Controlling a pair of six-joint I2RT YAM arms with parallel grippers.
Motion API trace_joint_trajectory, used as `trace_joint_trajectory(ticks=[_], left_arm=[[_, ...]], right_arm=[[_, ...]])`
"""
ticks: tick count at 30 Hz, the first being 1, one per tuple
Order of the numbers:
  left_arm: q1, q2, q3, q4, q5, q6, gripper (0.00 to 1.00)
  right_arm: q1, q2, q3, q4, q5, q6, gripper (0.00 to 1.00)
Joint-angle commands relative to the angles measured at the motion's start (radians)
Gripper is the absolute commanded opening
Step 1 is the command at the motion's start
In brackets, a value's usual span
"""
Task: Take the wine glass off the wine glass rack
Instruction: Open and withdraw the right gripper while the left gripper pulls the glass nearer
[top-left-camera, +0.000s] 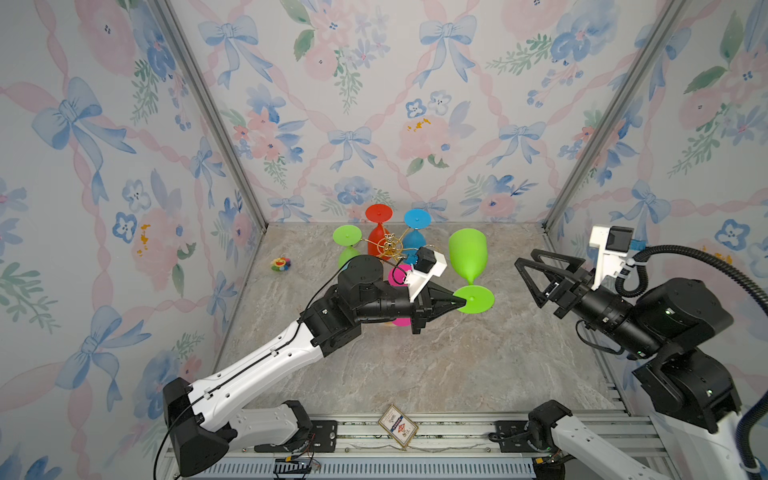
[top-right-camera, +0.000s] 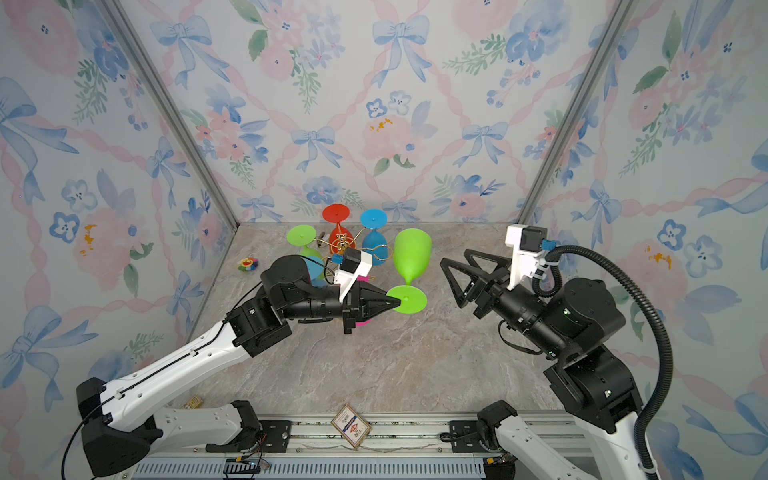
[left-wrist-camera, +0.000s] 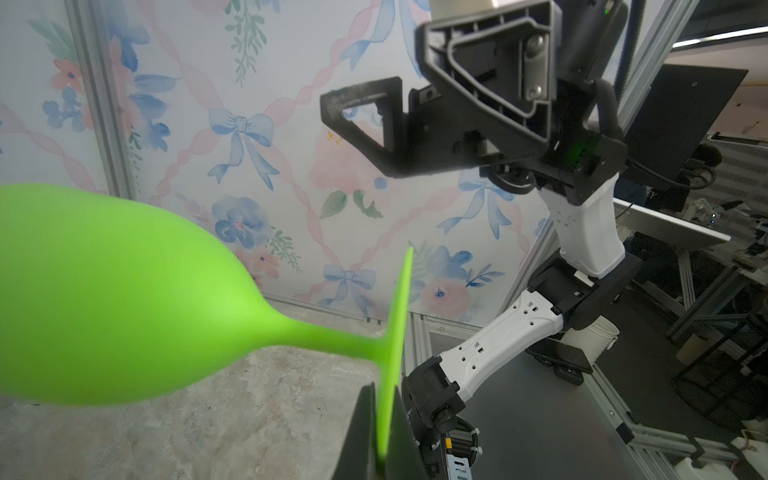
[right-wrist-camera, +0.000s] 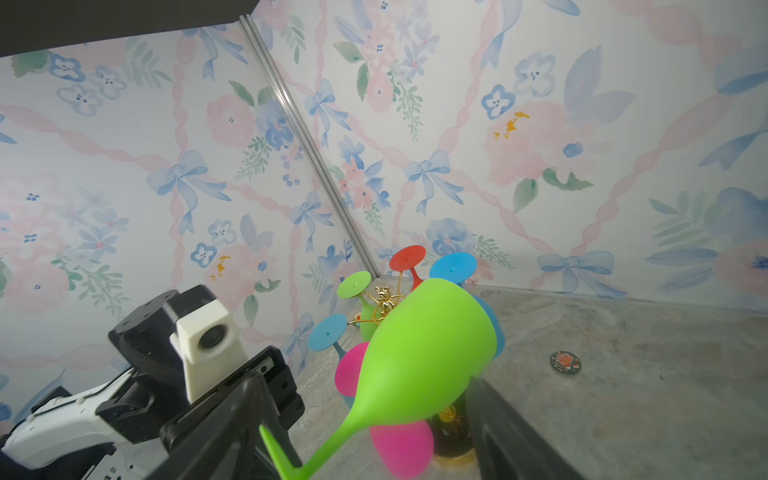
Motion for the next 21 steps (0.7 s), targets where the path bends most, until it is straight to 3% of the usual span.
trace_joint_trajectory(ticks=[1, 7, 12, 21], left_arm=[[-0.076, 0.005, 0.05, -0.103, -0.175, 0.241, 0.0], [-0.254, 0.014, 0.008, -0.131, -0.589, 0.507, 0.0], [-0.314, 0.041, -0.026, -0.128, -0.78, 0.625, 0.0], [-0.401, 0.127, -0.087, -0.102, -1.056, 0.797, 0.0]], right_arm=[[-0.069, 0.051, 0.056, -0.187, 0.066, 0.065, 0.79], [-0.251, 0.112, 0.081, -0.243, -0.091, 0.177, 0.76], [-0.348, 0.143, 0.064, -0.203, -0.235, 0.253, 0.73], [-0.387, 0.204, 0.112, -0.331, -0.287, 0.249, 0.72]])
